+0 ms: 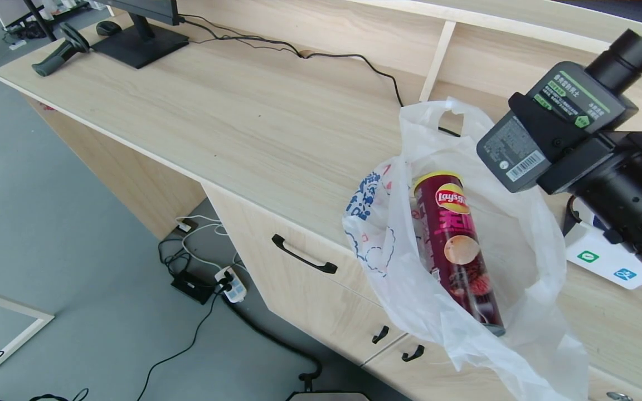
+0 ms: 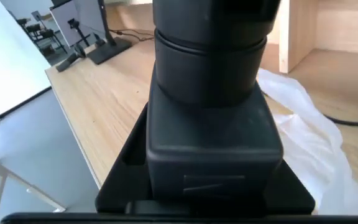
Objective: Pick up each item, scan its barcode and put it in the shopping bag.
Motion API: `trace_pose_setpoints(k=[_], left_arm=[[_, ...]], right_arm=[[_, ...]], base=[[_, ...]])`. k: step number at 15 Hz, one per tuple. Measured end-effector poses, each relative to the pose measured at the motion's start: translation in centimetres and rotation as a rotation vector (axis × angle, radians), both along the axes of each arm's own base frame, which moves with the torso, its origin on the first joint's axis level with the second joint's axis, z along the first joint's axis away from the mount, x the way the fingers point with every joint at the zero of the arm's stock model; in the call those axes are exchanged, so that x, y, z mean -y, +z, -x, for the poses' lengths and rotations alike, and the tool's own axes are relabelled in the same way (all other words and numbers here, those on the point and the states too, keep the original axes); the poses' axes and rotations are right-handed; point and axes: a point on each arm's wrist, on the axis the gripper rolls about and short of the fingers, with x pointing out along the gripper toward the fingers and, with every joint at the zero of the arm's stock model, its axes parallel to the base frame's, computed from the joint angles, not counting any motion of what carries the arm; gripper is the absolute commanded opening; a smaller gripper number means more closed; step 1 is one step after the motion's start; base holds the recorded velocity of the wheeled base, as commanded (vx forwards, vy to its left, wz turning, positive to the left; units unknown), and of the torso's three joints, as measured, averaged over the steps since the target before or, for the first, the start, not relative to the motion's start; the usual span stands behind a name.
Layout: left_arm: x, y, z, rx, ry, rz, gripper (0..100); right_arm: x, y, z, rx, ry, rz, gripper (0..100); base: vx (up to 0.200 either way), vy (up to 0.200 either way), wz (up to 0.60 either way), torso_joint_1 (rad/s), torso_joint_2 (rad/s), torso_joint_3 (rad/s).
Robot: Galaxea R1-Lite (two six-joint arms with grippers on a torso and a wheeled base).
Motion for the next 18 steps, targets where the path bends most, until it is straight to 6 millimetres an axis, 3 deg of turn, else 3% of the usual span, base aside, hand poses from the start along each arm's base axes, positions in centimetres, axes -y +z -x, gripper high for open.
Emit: trace_pose_setpoints(k=[6, 9, 14, 18], left_arm=[[0.0, 0.0, 0.0, 0.0, 0.0, 0.0, 100], [0.0, 0.0, 0.0, 0.0, 0.0, 0.0, 100], [0.0, 0.0, 0.0, 0.0, 0.0, 0.0, 100], [0.0, 0.0, 0.0, 0.0, 0.0, 0.0, 100]], right_arm=[[0.3, -4.2, 0.1, -0.162, 0.023, 0.046, 0], [1.1, -5.3, -1.4, -0.19, -0.036, 0.083, 0], [4.8, -6.4, -4.1, -0.118, -0.102, 0.351, 0], [5.3, -6.1, -4.5, -0.074, -0.116, 0.42, 0]], base=[[0.0, 0.0, 0.0, 0.0, 0.0, 0.0], [0.0, 0.0, 0.0, 0.0, 0.0, 0.0], [0.0, 0.0, 0.0, 0.0, 0.0, 0.0], [0.0, 0.0, 0.0, 0.0, 0.0, 0.0]])
